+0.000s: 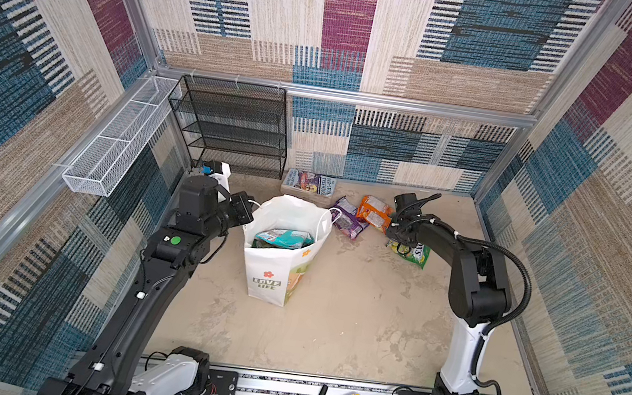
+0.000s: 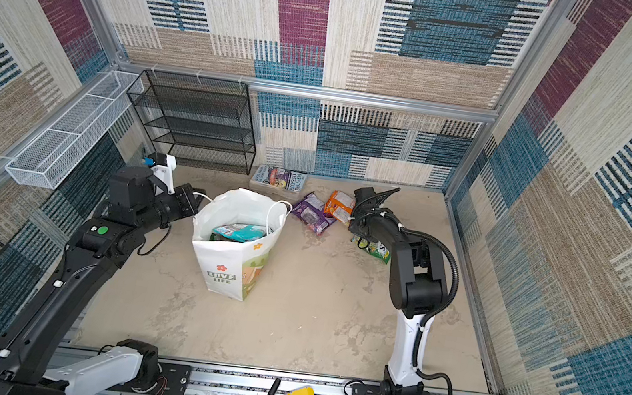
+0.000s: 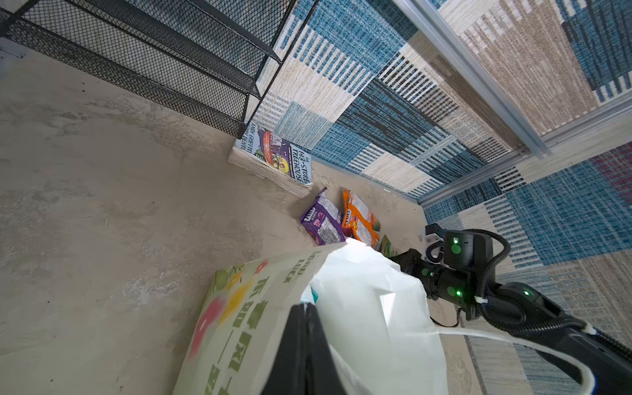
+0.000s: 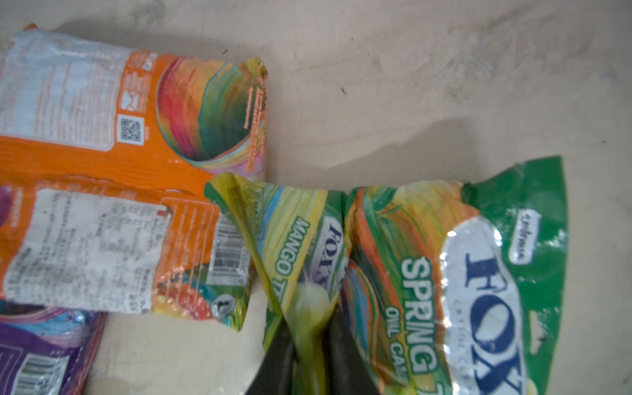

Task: Place the snacks into the paper bag
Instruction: 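Lower the right gripper onto the green Fox's mango bag and grasp it, then lift the green Fox's bag with the right gripper and carry it over the paper bag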

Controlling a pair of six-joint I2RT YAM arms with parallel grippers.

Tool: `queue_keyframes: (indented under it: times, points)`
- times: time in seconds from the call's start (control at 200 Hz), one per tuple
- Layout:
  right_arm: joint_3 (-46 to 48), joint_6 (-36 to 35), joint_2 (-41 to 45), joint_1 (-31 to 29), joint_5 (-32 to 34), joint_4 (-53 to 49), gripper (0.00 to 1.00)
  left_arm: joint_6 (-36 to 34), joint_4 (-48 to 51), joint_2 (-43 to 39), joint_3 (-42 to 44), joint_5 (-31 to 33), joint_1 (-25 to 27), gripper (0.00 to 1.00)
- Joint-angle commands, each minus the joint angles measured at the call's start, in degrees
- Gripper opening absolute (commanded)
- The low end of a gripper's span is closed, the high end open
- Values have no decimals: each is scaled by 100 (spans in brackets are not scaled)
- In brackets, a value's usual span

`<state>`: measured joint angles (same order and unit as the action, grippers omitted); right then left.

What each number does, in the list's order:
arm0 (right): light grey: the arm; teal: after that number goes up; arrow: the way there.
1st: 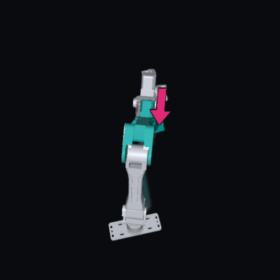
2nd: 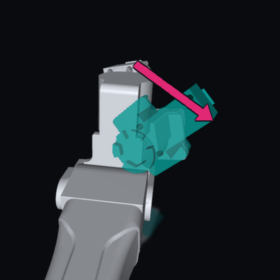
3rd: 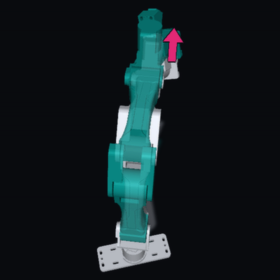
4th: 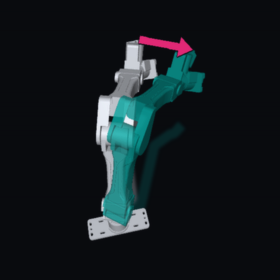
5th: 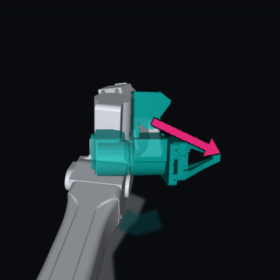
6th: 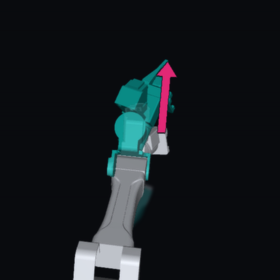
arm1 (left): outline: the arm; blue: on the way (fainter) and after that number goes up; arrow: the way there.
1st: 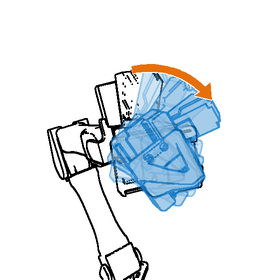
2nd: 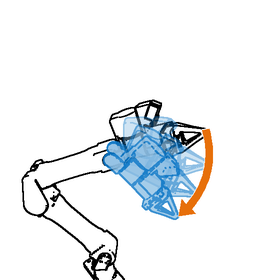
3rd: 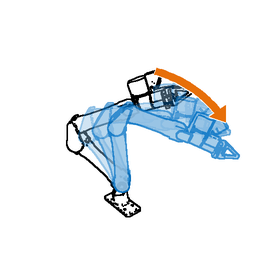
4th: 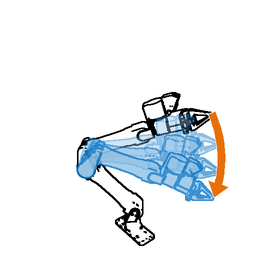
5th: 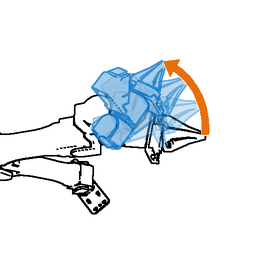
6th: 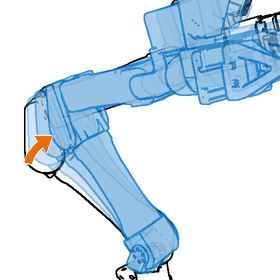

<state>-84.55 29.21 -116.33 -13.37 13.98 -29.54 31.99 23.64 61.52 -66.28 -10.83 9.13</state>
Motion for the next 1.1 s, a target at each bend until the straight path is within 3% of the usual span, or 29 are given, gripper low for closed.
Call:
queue_keyframes:
  times: [0.0,0.516,0.776,1.092]
  points:
    - [72,173,268,-39,-155,-165,8,122,-473,-20,17,-211,-7,0]
    - [934,326,3364,-567,-791,550,0,171,-529,-43,58,-235,-16,0]
    - [-106,390,4217,-1839,-532,483,0,168,-536,-34,63,-235,-16,0]
    - [-1478,351,3915,-3411,-174,625,0,175,-529,-33,63,-215,-25,0]
